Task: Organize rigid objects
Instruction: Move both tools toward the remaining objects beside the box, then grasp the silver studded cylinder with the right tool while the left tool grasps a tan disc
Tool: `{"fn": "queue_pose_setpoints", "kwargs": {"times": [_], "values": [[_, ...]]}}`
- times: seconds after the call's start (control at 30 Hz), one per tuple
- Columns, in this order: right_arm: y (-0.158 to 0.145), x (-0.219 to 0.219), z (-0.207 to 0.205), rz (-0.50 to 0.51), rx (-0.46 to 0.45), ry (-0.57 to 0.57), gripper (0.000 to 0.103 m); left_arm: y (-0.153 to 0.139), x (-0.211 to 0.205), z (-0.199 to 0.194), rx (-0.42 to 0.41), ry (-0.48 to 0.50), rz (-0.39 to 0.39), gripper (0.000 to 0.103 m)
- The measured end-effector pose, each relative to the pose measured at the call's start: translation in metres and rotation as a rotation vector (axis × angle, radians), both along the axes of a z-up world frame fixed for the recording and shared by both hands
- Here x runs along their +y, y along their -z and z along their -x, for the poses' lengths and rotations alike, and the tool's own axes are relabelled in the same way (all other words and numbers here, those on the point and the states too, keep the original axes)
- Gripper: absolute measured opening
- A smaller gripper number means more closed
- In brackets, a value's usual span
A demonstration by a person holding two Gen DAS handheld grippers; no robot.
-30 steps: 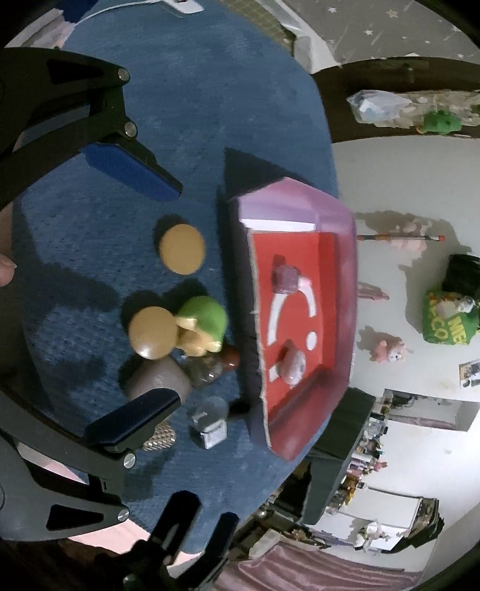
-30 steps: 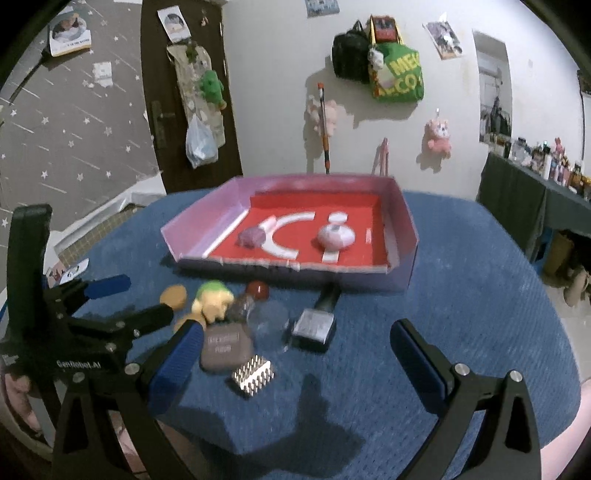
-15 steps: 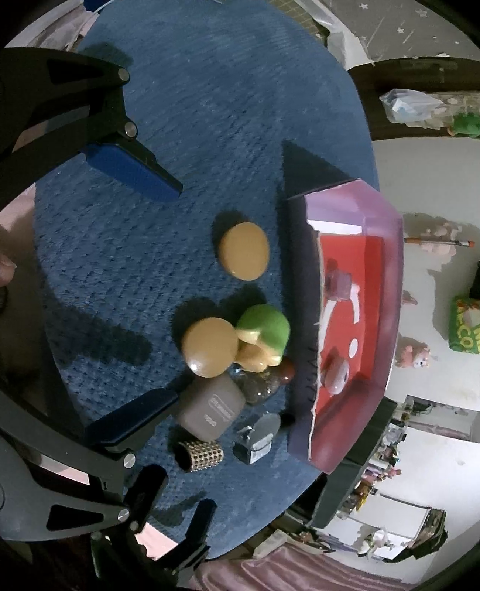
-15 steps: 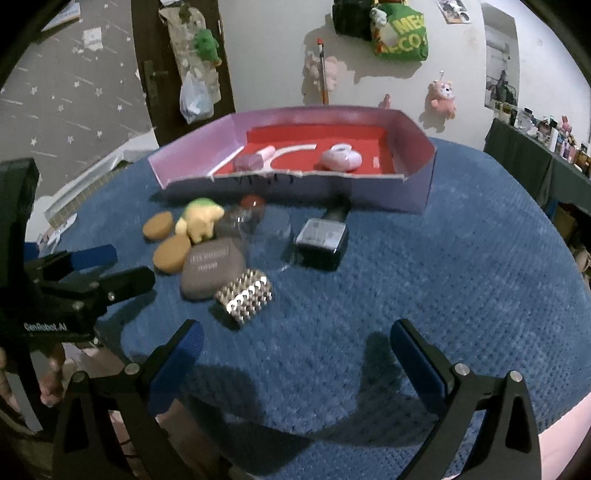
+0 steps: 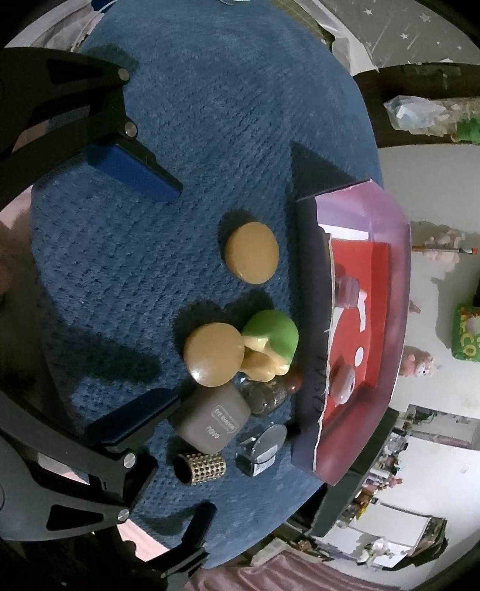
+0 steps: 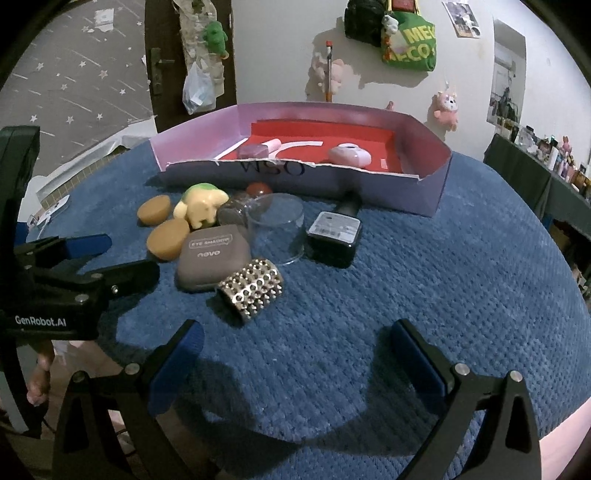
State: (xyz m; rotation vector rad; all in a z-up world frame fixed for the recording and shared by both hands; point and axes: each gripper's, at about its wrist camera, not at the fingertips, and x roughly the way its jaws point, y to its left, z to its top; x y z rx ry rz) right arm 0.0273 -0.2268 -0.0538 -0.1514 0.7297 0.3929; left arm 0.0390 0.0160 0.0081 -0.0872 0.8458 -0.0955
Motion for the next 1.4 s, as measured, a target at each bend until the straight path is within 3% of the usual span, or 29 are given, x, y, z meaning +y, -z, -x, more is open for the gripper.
{"fn": "queue_pose_setpoints", "kwargs": {"times": [0.17,0.3,0.7,0.8,1.13,1.2,1.4], "values": [[-0.001,0.004,-0.002,-0.002,-0.021,-0.019,0.089,0.000,-0.005,-0.003,-0.016,0.012,-0.015,0.101],[-0.003,0.009,-0.005,-0.008,-0.032,-0.038,0.078,-0.001,-0.011,-0.005,-0.033,0.034,-0.032,0.089],[-0.007,0.011,-0.008,-0.042,-0.040,-0.059,0.041,-0.004,-0.013,-0.012,-0.058,0.041,-0.023,0.069],[-0.007,0.011,-0.008,-0.041,-0.040,-0.059,0.041,-0.005,-0.015,-0.015,-0.062,0.053,-0.016,0.059],[-0.006,0.010,-0.007,-0.049,-0.031,-0.054,0.040,-0.004,-0.019,-0.019,-0.073,0.063,-0.014,0.049],[-0.007,0.009,-0.007,-0.052,-0.029,-0.054,0.040,-0.004,-0.021,-0.018,-0.075,0.083,-0.012,0.036],[-0.007,0.006,-0.008,-0.065,-0.020,-0.051,0.040,-0.007,-0.020,-0.012,-0.070,0.107,0.000,0.036]]}}
